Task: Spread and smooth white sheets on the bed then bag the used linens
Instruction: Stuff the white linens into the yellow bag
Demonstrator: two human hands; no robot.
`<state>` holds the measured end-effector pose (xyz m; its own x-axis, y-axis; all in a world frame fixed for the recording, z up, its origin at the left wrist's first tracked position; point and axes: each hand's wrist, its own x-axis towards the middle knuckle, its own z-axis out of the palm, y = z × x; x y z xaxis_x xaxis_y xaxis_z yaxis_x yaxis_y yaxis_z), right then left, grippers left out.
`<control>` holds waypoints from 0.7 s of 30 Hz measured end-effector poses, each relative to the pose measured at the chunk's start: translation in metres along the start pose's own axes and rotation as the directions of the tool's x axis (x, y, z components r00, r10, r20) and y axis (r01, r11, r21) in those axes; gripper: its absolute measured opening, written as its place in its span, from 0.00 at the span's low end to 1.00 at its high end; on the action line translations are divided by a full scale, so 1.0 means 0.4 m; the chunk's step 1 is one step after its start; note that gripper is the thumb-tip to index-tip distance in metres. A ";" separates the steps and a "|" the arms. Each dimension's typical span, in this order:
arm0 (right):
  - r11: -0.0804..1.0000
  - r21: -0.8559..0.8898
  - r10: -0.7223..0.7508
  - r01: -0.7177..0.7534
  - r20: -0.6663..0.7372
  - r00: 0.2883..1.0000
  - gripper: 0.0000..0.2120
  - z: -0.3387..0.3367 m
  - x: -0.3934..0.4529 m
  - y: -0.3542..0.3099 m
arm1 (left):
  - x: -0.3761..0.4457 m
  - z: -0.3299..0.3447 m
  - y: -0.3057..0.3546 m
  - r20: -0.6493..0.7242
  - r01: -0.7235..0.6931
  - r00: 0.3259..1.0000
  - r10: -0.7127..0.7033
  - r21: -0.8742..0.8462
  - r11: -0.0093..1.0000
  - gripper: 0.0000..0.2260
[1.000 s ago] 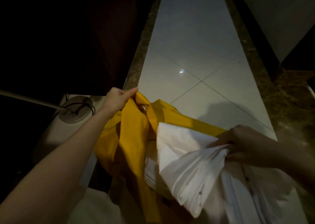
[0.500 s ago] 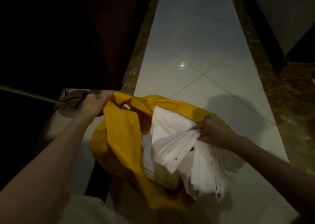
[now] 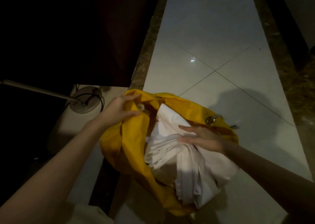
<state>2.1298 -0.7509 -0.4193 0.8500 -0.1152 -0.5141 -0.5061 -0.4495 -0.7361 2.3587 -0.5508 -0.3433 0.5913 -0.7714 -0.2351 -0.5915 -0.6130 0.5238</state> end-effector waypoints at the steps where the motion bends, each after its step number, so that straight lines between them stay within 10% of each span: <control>1: 0.993 0.114 0.015 -0.011 -0.033 0.999 0.52 -0.013 0.004 0.013 | 0.002 -0.009 -0.010 -0.013 0.017 1.000 -0.018 -0.026 1.000 0.33; 5: 0.994 0.000 -0.109 0.111 -0.172 0.979 0.27 -0.032 0.044 0.066 | -0.004 -0.027 -0.031 -0.020 0.064 0.998 -0.064 0.000 0.998 0.35; 12: 0.957 0.114 -0.286 0.266 0.229 0.930 0.24 -0.104 0.076 -0.014 | -0.038 -0.062 -0.079 -0.024 0.169 0.985 -0.168 0.025 0.985 0.40; 21: 0.953 -0.055 -0.302 0.297 -0.153 0.941 0.20 -0.007 0.166 0.053 | -0.070 -0.047 -0.075 -0.028 0.092 0.995 -0.093 -0.052 0.994 0.41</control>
<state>2.1757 -0.7705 -0.4679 0.9751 -0.1080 -0.1938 -0.2217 -0.5117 -0.8300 2.3701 -0.5074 -0.3370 0.6592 -0.7058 -0.2596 -0.5055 -0.6714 0.5419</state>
